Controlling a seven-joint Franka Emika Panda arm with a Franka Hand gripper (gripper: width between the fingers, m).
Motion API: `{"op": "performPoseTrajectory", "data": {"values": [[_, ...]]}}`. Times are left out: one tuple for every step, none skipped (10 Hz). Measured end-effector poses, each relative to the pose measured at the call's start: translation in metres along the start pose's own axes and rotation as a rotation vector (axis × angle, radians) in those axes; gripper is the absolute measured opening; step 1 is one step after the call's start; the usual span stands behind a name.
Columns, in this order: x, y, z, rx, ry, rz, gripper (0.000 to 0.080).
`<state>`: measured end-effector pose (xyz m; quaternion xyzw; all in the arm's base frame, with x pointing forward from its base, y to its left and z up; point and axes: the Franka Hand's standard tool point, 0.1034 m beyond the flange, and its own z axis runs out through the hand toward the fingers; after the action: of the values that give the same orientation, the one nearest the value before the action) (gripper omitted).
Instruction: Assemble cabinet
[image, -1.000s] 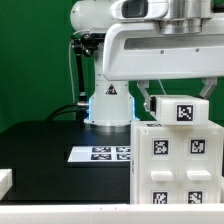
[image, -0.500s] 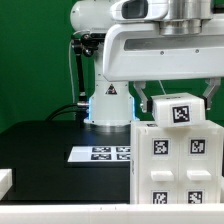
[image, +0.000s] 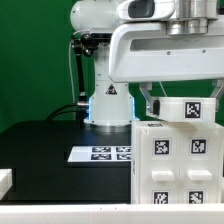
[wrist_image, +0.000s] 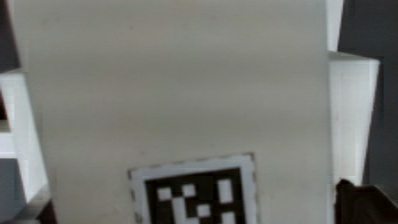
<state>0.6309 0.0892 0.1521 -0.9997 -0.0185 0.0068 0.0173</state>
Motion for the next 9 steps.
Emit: {"op": "performPoseTrajectory", "data": {"values": [[0.0000, 0.0002, 0.0001, 0.000, 0.000, 0.000, 0.0649], [-0.0002, 0.0005, 0.0009, 0.000, -0.001, 0.001, 0.0640], [-0.0002, 0.0009, 0.0011, 0.000, -0.002, 0.001, 0.0640], [-0.0002, 0.0010, 0.0012, 0.000, -0.002, 0.002, 0.0554], [-0.0002, 0.0010, 0.0012, 0.000, -0.002, 0.002, 0.0554], [-0.0002, 0.0010, 0.0012, 0.000, -0.002, 0.002, 0.0554], [-0.0002, 0.0010, 0.0012, 0.000, -0.002, 0.002, 0.0554], [-0.0002, 0.0010, 0.0012, 0.000, -0.002, 0.002, 0.0554], [-0.0002, 0.0010, 0.0012, 0.000, -0.002, 0.002, 0.0554]]}}
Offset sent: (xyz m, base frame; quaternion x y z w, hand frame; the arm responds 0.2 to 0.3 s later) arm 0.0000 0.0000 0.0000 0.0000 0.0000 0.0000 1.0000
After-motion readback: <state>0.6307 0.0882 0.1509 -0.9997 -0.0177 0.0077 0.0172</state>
